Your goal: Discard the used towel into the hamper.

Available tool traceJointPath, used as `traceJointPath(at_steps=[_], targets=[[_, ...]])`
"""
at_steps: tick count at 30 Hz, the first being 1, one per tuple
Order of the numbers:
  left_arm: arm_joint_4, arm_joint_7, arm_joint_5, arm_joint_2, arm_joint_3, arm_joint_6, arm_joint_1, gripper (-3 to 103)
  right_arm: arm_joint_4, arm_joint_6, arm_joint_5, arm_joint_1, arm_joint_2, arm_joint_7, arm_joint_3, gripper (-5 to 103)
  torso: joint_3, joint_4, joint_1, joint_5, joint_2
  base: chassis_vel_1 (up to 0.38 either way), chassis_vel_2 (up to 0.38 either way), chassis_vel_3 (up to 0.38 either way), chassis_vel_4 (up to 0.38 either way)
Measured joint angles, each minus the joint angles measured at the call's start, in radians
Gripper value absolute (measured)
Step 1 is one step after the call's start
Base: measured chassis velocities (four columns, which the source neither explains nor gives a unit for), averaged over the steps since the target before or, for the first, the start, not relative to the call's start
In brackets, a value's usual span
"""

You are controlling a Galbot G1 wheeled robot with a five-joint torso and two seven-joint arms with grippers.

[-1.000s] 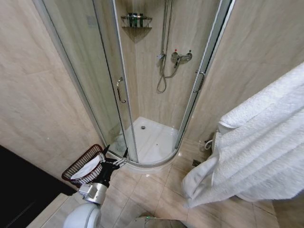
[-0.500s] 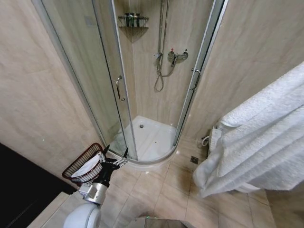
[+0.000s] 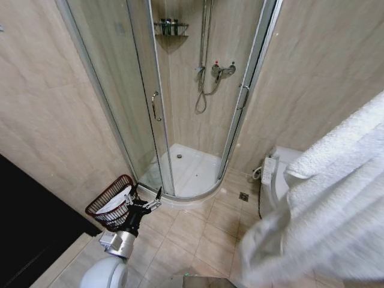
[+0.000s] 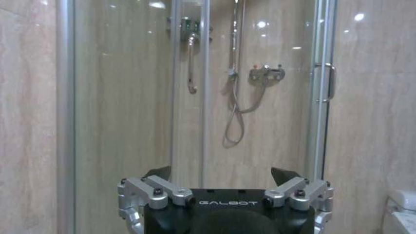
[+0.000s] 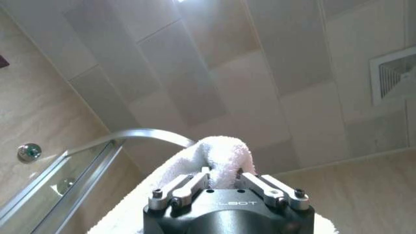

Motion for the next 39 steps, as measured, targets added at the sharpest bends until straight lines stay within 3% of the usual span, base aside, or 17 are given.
traceJointPath(at_steps=[19,39], targets=[[0.0,0.0,0.0,0.0,0.0,0.0,0.0,100,0.0,0.002,0.002,0.0,-0.004,0.002,-0.011,10,-0.001,-0.0001,-0.001,0.0001,0.0,0.076,0.061,0.065,0.068],[0.0,0.0,0.0,0.0,0.0,0.0,0.0,100,0.0,-0.003,-0.076,0.023,0.024,0.042,-0.164,10,-0.001,-0.0001,-0.001,0.0003,0.0,0.124,0.124,0.131,0.118]])
